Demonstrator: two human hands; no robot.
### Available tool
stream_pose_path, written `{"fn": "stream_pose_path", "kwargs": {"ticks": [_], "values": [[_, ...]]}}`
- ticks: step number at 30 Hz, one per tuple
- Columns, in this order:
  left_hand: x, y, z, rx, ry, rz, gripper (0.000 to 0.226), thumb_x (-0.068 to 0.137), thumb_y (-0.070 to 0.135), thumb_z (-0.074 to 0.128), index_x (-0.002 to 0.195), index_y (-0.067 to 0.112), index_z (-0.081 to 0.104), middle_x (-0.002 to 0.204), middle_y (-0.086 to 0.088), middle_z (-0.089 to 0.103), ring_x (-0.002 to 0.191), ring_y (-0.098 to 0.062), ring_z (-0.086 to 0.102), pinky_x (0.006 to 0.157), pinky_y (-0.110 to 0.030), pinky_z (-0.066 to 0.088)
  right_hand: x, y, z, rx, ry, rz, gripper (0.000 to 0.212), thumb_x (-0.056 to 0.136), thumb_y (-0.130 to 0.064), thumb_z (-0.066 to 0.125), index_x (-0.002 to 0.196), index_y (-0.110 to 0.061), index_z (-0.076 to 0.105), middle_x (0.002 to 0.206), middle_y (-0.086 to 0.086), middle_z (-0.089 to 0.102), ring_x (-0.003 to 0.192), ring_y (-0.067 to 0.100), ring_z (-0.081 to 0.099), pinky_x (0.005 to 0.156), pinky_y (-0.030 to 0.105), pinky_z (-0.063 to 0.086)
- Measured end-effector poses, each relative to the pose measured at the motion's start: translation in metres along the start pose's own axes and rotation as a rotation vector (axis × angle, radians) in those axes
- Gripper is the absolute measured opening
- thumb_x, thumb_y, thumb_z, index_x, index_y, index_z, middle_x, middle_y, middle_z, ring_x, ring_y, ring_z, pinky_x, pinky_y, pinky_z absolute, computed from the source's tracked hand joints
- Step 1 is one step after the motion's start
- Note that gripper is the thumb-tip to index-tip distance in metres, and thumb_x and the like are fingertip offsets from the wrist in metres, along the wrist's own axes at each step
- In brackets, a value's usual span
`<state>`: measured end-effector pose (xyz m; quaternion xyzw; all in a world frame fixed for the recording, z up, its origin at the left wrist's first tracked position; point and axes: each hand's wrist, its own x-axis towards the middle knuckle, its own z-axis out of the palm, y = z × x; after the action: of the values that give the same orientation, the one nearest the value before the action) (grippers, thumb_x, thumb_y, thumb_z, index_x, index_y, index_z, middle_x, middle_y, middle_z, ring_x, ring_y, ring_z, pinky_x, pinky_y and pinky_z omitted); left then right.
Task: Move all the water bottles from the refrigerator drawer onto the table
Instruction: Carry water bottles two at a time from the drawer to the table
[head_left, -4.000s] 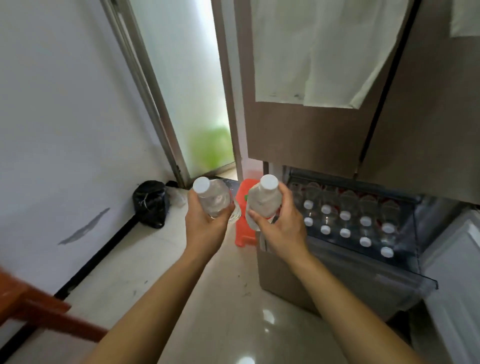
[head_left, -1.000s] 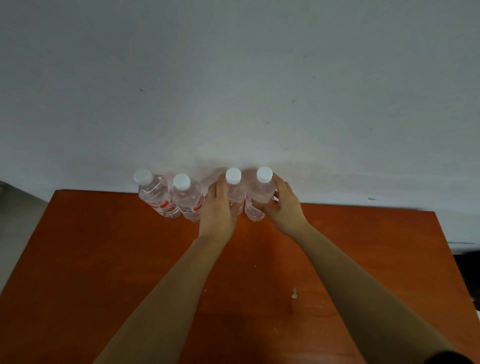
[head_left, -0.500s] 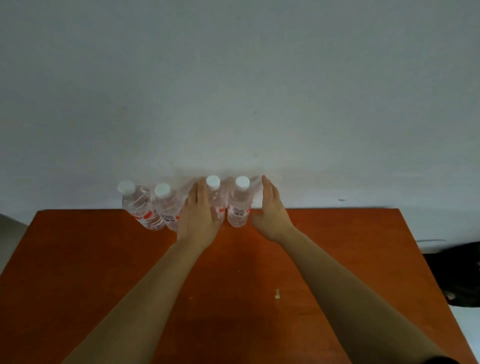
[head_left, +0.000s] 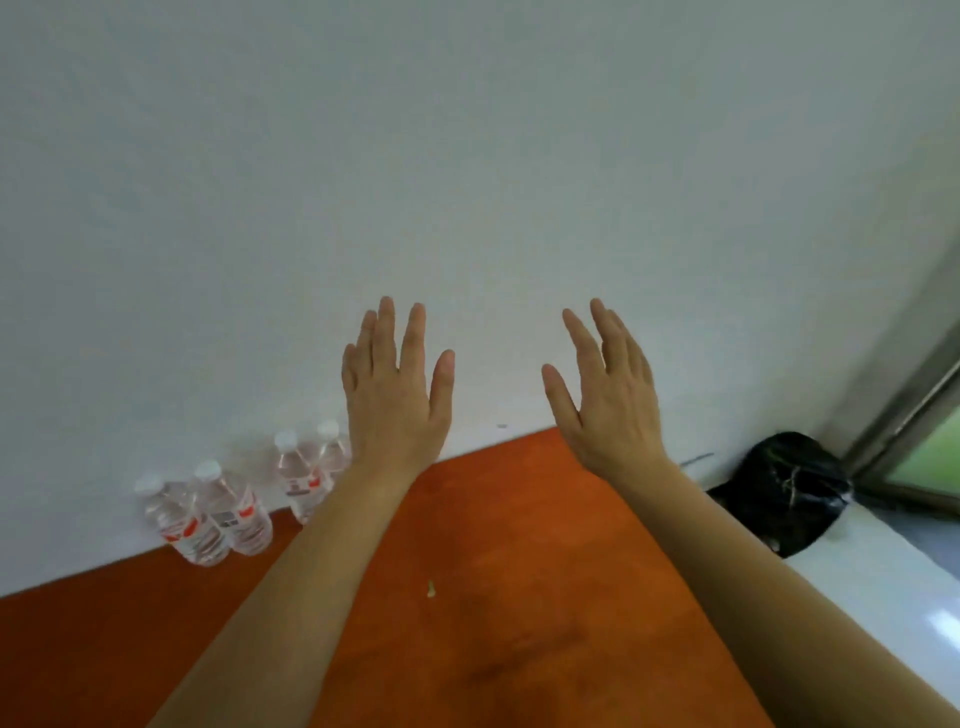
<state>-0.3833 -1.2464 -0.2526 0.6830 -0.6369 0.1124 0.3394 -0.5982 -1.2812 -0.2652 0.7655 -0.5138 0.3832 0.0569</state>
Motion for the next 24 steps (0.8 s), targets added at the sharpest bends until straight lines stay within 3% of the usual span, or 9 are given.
{"fn": "stream_pose_path", "kwargs": {"ticks": [5,11,19,24], "values": [[-0.035,0.171,-0.015,-0.094,0.03,0.258,0.063,0.102,0.059,0.018,0.158,0.03,0.017,0.167,-0.005,0.004,0.153,-0.024,-0.001,0.122,-0.049,0.001,-0.076,0.085,-0.168,-0.297,0.184,0.119,0.062,0.102,-0.053,0.038,0.157,-0.025,0.026,0.166,0.01,0.016,0.153,0.028,0.012,0.123,0.051,0.011],[-0.116,0.355,-0.011,-0.271,-0.074,0.524,0.065,0.101,0.06,0.018,0.158,0.028,0.015,0.167,-0.007,0.002,0.153,-0.025,-0.003,0.121,-0.055,0.007,-0.2,0.162,-0.333,-0.482,0.313,0.355,0.066,0.099,-0.055,0.038,0.155,-0.021,0.03,0.164,0.013,0.019,0.153,0.03,0.014,0.122,0.053,0.014],[-0.195,0.54,0.011,-0.47,-0.186,0.806,0.07,0.099,0.061,0.015,0.157,0.024,0.019,0.166,-0.01,0.005,0.153,-0.028,0.001,0.12,-0.058,0.01,-0.319,0.247,-0.45,-0.658,0.381,0.612,0.068,0.098,-0.054,0.043,0.156,-0.022,0.027,0.165,0.009,0.018,0.152,0.028,0.015,0.123,0.051,0.012],[-0.234,0.65,0.04,-0.639,-0.233,0.962,0.066,0.101,0.052,0.031,0.157,0.02,0.022,0.166,-0.012,0.006,0.153,-0.031,0.003,0.12,-0.058,0.011,-0.38,0.294,-0.515,-0.81,0.355,0.761,0.067,0.098,-0.056,0.04,0.154,-0.022,0.027,0.163,0.012,0.023,0.15,0.031,0.021,0.122,0.054,0.014]]}}
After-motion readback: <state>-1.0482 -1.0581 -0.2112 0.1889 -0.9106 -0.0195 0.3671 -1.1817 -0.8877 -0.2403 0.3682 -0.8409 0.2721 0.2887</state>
